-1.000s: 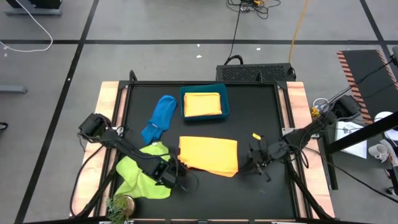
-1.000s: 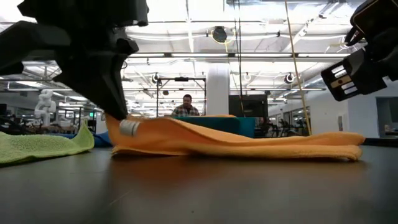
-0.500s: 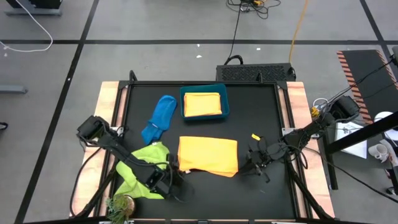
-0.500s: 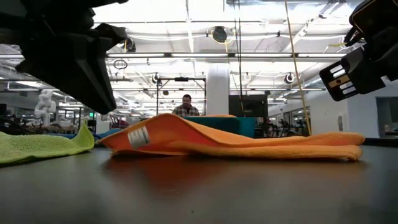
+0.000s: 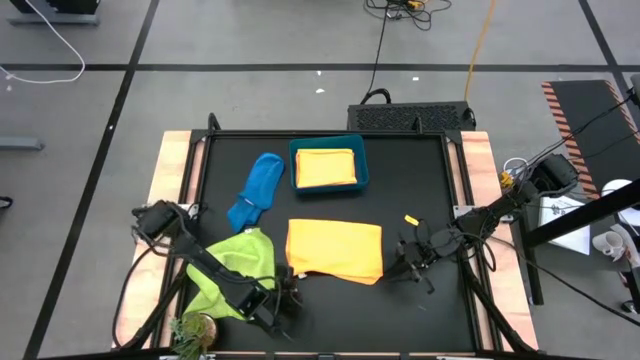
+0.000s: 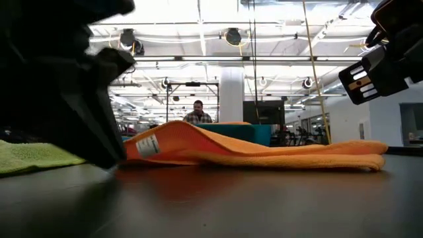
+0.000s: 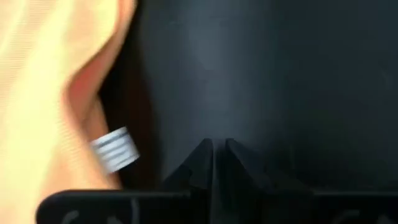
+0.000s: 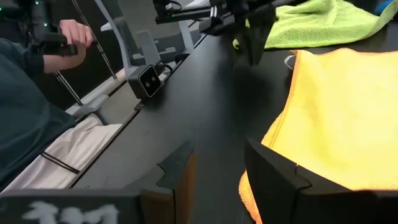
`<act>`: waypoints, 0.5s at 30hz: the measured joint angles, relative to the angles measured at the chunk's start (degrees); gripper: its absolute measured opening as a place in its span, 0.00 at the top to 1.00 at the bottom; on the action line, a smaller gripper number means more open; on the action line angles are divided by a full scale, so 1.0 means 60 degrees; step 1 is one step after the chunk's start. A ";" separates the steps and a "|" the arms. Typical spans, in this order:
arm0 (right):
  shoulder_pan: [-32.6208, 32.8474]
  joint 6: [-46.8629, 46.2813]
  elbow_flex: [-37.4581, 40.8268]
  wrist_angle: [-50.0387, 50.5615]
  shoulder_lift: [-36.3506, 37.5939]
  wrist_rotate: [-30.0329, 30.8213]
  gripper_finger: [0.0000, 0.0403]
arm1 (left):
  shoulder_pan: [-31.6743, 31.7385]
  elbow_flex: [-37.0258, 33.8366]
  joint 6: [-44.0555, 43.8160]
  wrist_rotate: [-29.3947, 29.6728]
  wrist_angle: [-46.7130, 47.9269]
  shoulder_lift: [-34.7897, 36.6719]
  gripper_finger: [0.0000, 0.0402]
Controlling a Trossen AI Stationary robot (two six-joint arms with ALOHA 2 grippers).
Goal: Fold microfiber towels
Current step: Fold the orange microfiber cloth
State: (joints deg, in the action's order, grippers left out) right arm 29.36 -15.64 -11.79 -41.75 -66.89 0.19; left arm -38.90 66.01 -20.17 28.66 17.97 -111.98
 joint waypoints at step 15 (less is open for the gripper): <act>0.0000 0.0000 -0.0007 -0.0012 0.0000 0.0000 0.68 | 0.0721 0.0053 -0.0490 0.1237 0.1387 -0.0314 0.88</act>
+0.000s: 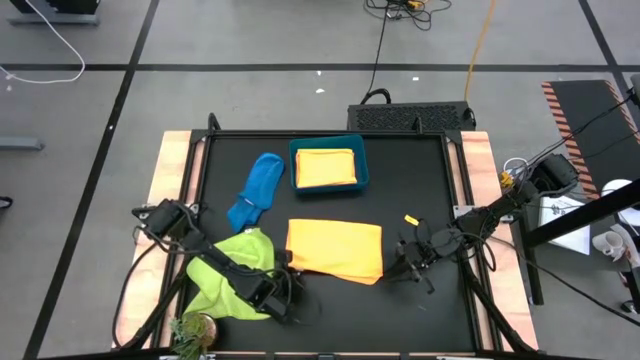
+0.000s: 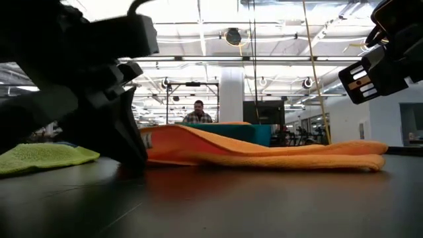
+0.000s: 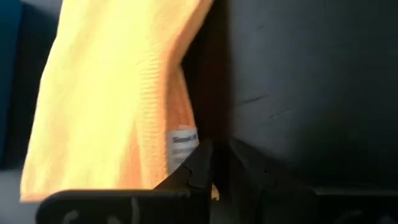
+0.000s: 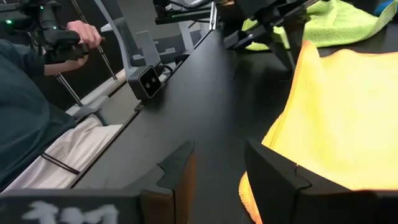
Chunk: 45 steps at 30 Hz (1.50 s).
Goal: Fold microfiber towels
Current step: Fold the orange microfiber cloth
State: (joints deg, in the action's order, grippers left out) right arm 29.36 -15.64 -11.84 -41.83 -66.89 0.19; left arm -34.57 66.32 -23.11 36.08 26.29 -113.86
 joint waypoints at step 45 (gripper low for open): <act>-0.0004 0.0222 0.0004 0.0008 0.0000 0.0248 0.68 | 0.0064 0.1571 0.1543 -0.0382 0.0017 0.0160 0.99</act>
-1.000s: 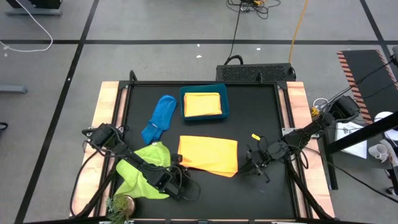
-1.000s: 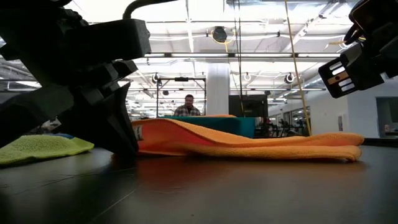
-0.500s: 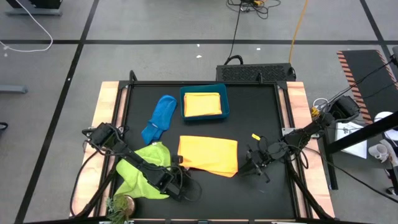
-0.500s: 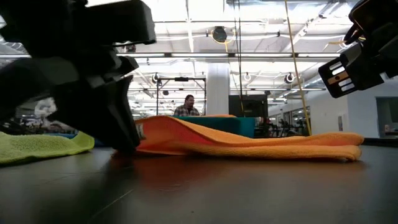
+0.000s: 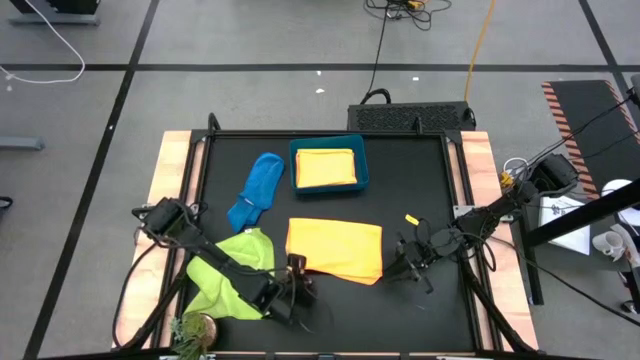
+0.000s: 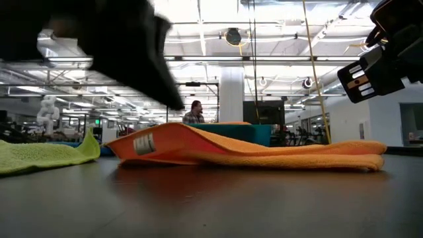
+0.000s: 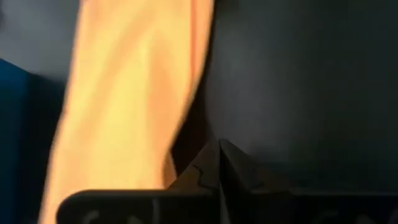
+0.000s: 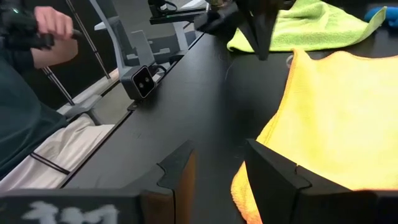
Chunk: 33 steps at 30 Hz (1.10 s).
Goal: Fold microfiber towels
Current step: Fold the orange microfiber cloth
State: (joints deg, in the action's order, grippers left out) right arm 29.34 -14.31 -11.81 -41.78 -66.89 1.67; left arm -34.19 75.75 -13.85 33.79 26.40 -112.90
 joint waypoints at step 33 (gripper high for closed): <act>0.0000 0.0033 0.0007 -0.0004 0.0004 0.0033 0.68 | -0.0683 0.3623 -0.2505 0.0356 0.4699 -0.2371 0.63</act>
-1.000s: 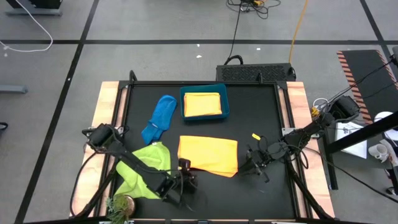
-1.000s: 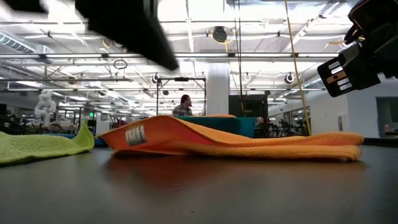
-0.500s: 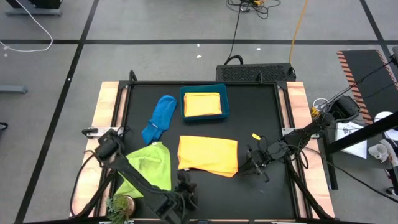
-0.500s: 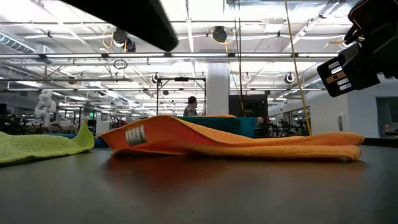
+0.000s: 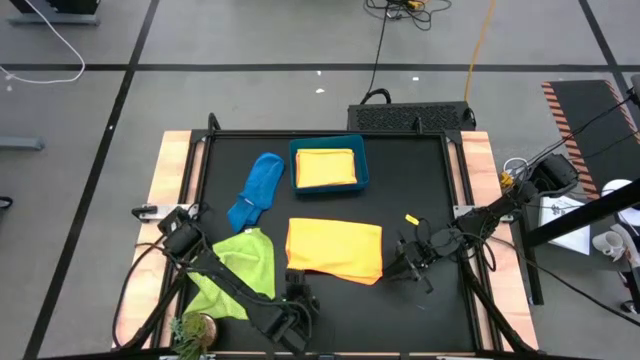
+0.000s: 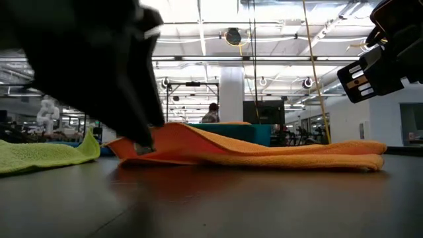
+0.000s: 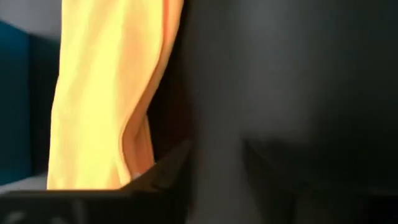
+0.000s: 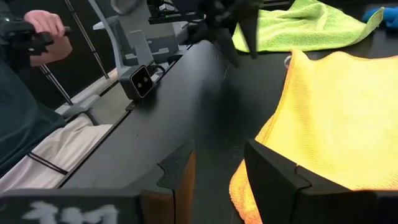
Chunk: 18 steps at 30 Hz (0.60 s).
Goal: Fold microfiber towels
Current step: Fold the orange microfiber cloth
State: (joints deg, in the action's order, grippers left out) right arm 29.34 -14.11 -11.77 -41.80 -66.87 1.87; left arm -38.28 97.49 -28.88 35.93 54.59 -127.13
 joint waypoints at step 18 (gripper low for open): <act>0.0000 -0.0015 0.0000 0.0004 0.0000 0.0004 0.68 | 0.0937 -0.0966 -0.0278 -0.1148 0.0345 0.0036 0.65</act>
State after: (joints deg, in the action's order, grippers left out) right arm 29.34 -14.20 -11.77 -41.78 -66.87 1.89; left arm -32.66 91.69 -30.55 29.04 56.66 -126.91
